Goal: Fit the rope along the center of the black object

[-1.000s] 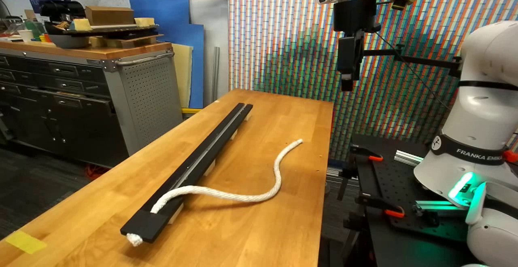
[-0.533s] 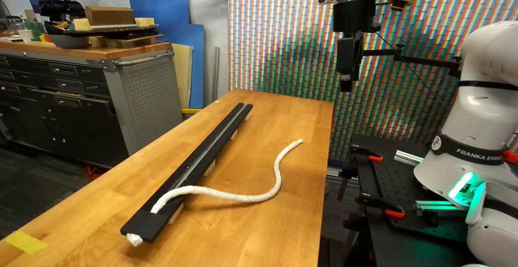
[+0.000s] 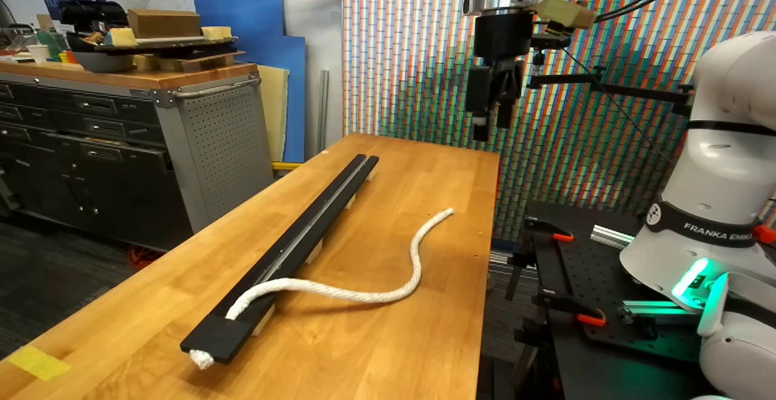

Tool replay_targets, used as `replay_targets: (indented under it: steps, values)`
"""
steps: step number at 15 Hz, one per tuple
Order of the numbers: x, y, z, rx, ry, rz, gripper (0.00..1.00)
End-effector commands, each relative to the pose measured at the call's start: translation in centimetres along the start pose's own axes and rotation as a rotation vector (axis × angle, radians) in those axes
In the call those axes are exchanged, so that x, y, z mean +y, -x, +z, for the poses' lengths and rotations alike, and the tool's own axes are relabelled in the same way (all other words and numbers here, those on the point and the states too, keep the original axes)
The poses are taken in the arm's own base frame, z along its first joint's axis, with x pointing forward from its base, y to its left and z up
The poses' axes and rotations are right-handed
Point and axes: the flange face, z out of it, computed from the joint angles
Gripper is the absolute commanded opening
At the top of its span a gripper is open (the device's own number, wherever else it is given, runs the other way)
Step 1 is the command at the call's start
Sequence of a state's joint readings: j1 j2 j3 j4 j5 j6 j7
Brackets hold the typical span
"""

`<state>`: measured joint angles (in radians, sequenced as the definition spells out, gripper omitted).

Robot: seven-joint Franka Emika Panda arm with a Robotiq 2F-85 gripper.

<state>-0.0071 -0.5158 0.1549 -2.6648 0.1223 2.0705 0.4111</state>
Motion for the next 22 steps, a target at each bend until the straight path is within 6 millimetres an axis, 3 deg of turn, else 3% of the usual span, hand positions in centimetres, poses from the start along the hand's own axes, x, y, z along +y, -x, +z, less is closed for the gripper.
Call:
replay_targets:
  steps: [1,7,15,22]
  values:
    - [0.5,-2.6,0.4,0.048,-0.024,0.136,1.0]
    - [2.3,-5.8,2.6,0.083,-0.067,0.363,1.0]
    - [2.0,-8.9,6.7,0.095,-0.094,0.558,1.0]
    - [3.2,-10.7,10.0,0.099,-0.068,0.722,1.0]
